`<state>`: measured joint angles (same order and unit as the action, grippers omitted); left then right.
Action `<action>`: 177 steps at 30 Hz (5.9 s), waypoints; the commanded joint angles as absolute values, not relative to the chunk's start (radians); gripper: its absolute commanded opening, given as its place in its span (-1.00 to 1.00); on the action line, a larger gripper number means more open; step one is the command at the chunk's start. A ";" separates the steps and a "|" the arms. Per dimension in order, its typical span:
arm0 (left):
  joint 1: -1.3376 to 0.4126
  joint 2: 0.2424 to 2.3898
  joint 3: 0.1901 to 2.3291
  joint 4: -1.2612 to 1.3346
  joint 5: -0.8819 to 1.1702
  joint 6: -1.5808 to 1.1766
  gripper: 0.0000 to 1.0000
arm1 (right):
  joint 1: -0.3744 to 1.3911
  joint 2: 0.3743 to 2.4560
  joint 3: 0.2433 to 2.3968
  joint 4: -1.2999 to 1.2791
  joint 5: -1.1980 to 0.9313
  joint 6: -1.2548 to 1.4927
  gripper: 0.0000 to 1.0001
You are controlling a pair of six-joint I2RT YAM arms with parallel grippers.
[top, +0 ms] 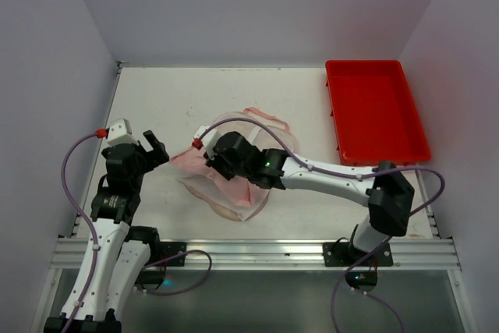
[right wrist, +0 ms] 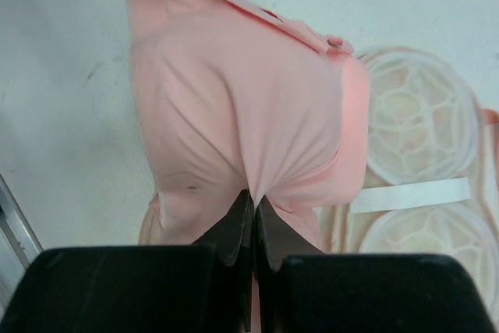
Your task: Unzip the laundry bag and remove the bra
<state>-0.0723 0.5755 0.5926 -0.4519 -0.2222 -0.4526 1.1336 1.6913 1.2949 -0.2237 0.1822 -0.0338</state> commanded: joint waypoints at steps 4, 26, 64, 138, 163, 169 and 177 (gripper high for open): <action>-0.060 0.575 0.604 -0.442 -0.230 -0.457 1.00 | 1.063 1.488 1.328 -0.250 0.225 -0.097 -1.00; -0.060 0.592 0.601 -0.443 -0.201 -0.446 1.00 | 0.140 1.374 1.401 -0.100 0.311 -0.371 -1.00; -0.100 0.560 0.598 -0.449 -0.201 -0.443 1.00 | 0.011 1.770 1.223 0.331 0.419 -0.434 -1.00; -0.104 0.604 0.588 -0.440 -0.167 -0.440 1.00 | 1.048 1.853 1.491 -0.448 0.092 -0.048 -1.00; -0.100 0.626 0.592 -0.437 -0.160 -0.442 1.00 | 0.462 1.312 1.571 -0.322 0.247 -0.282 -1.00; -0.100 0.626 0.591 -0.436 -0.156 -0.440 1.00 | 0.223 1.406 1.566 -0.198 0.304 -0.328 -1.00; -0.100 0.624 0.588 -0.431 -0.144 -0.439 1.00 | 0.025 1.482 1.254 0.153 0.407 -0.239 -1.00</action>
<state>-0.1051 0.6292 0.5907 -0.4515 -0.1486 -0.4519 0.0757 1.4689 1.3453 -0.0696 0.3527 -0.2794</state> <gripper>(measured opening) 0.997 0.031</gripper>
